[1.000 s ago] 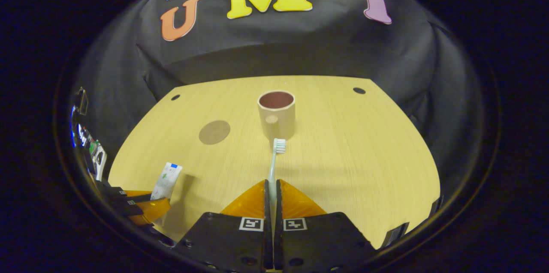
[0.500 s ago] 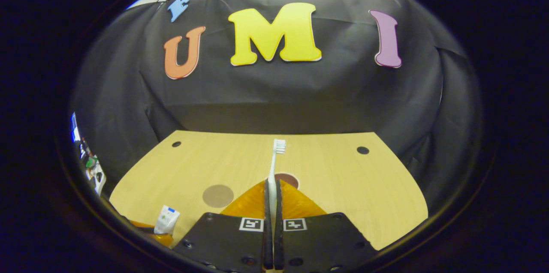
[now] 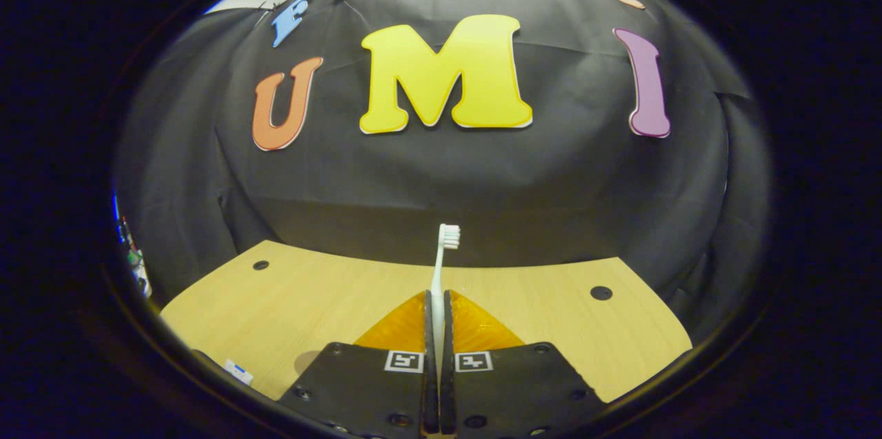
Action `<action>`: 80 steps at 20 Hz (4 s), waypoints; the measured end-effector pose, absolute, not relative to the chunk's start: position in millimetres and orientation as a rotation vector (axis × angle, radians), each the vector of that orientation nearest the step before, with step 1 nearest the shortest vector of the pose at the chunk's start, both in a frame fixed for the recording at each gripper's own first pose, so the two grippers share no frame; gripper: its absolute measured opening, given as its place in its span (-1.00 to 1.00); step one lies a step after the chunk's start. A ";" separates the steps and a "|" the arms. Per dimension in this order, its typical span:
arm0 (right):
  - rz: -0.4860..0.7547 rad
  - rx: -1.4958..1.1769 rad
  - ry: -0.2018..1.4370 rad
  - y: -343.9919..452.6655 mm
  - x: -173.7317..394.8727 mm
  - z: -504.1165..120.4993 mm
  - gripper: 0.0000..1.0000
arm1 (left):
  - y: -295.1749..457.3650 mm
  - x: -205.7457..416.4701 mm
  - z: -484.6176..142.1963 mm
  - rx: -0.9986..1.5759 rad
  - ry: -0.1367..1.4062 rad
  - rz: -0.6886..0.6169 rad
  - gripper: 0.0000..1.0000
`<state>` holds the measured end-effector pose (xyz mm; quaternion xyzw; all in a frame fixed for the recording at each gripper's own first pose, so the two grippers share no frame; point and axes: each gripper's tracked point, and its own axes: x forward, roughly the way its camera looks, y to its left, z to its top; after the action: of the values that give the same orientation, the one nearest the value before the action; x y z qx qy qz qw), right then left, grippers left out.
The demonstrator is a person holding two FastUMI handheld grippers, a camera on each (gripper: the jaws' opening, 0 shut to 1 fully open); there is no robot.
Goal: Put the toothbrush and toothpaste on the desktop into the cup, then pick up the cup and place it on the coaster on the desktop.
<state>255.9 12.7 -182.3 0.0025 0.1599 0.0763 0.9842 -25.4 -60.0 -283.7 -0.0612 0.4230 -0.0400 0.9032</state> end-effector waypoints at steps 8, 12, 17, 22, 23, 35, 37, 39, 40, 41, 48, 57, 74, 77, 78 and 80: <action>0.163 -0.007 0.263 16.2 285.9 -191.8 -0.96 | -61.7 -21.6 -291.4 -0.161 0.899 -0.051 -0.39; 0.175 -0.024 0.247 24.6 293.6 -196.9 -0.96 | -57.2 -19.5 -295.3 -0.155 0.908 -0.043 -0.39; 0.174 -0.016 0.241 25.5 294.7 -196.2 -0.94 | -55.8 -18.7 -298.6 -0.158 0.913 -0.044 -0.39; 0.175 -0.013 0.254 20.3 282.4 -204.9 -0.84 | -56.6 -15.3 -297.3 -0.153 0.902 -0.052 -0.39; 0.174 -0.012 0.257 18.5 277.5 -205.6 -0.85 | -56.1 -15.7 -296.0 -0.149 0.897 -0.052 -0.39; 0.166 0.001 0.271 2.4 239.0 -200.9 -0.43 | -61.7 -0.8 -285.1 -0.144 0.817 -0.068 -0.39; 0.169 -0.014 0.273 -1.4 233.8 -198.0 -0.35 | -61.8 -1.4 -283.0 -0.150 0.808 -0.069 -0.39; 0.200 -0.015 0.318 4.0 227.3 -206.5 -0.29 | -64.5 -4.3 -281.7 -0.160 0.801 -0.070 -0.39; 0.225 -0.015 0.360 10.2 223.7 -214.9 -0.05 | -65.0 -4.6 -279.3 -0.165 0.799 -0.071 -0.39; 0.241 -0.018 0.399 15.3 221.2 -221.4 0.10 | -65.2 -3.7 -278.9 -0.164 0.798 -0.069 -0.39; 0.307 0.006 0.613 36.2 232.6 -230.2 0.46 | -55.8 6.9 -271.9 -0.202 0.773 -0.030 -0.39; 0.069 0.208 0.964 63.8 303.2 -285.8 0.53 | -19.7 31.8 -257.6 -0.256 0.739 0.072 -0.39; -0.314 0.224 1.214 41.5 324.4 -387.9 -0.33 | 54.6 19.7 -252.1 -0.292 0.736 0.199 -0.39; -0.284 0.244 1.216 45.4 324.7 -388.7 -0.87 | 51.9 19.4 -251.4 -0.292 0.736 0.188 -0.39; -0.278 0.292 1.214 49.6 325.5 -388.2 -0.88 | 52.2 19.8 -252.2 -0.292 0.734 0.184 -0.39; -0.252 0.388 1.220 58.8 324.8 -386.7 -0.99 | 51.1 20.0 -253.8 -0.292 0.739 0.181 -0.40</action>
<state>324.8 58.8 -386.7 0.1807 0.5677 -0.1171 0.7946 20.0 51.1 -253.8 -0.1419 0.3593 0.0878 0.9182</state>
